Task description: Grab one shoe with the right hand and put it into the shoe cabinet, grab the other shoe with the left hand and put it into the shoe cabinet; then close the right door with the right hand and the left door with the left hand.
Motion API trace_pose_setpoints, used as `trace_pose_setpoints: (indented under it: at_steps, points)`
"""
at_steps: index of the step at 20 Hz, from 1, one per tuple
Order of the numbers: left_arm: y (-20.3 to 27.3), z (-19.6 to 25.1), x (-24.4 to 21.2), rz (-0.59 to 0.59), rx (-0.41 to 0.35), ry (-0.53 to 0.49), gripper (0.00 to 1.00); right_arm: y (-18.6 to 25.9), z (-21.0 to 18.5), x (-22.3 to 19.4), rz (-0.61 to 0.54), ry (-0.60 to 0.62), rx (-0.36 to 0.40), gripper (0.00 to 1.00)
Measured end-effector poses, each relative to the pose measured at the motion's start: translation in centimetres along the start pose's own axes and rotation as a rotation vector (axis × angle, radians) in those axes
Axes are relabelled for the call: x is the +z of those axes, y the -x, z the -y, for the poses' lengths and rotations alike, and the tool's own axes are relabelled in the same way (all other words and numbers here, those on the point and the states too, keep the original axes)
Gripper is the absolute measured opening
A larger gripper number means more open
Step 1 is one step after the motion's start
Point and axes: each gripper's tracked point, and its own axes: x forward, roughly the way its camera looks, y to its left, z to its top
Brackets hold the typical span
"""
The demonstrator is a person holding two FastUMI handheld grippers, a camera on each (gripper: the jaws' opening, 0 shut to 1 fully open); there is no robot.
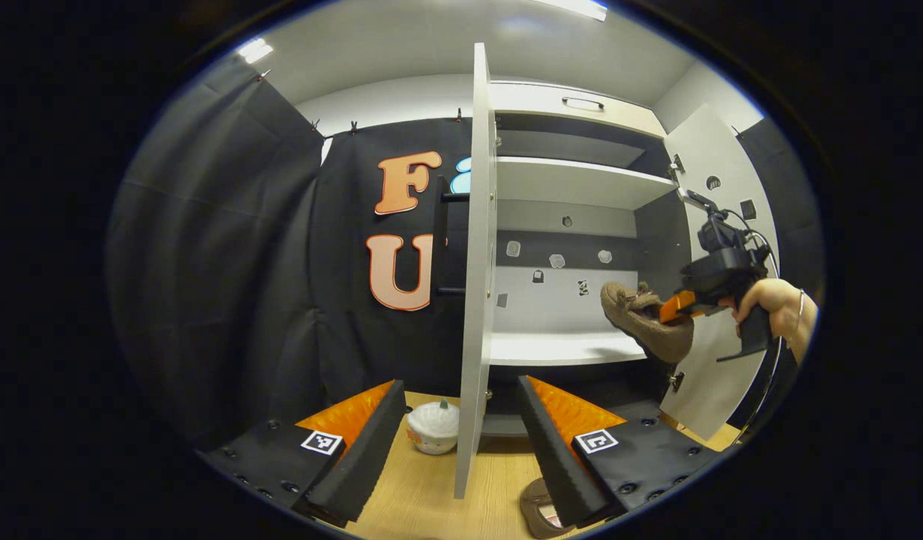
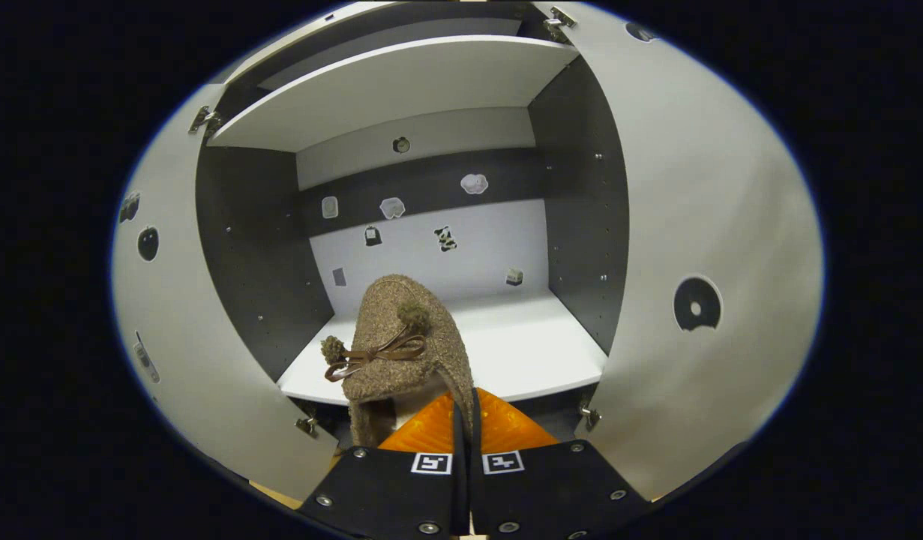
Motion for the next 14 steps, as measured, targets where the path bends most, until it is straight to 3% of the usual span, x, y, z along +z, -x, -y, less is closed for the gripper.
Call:
trace_pose_setpoints:
  at_steps: [7,14]
  points:
    - [-0.3,-0.4,-0.3,-0.018,0.027,-0.014,0.97,-8.9,0.5,3.8,-0.007,-0.026,-0.054,0.00]
    - [-0.4,-0.5,-0.1,-0.034,0.061,-0.025,0.97,-15.8,2.9,0.5,-0.153,-0.035,-0.128,0.00]
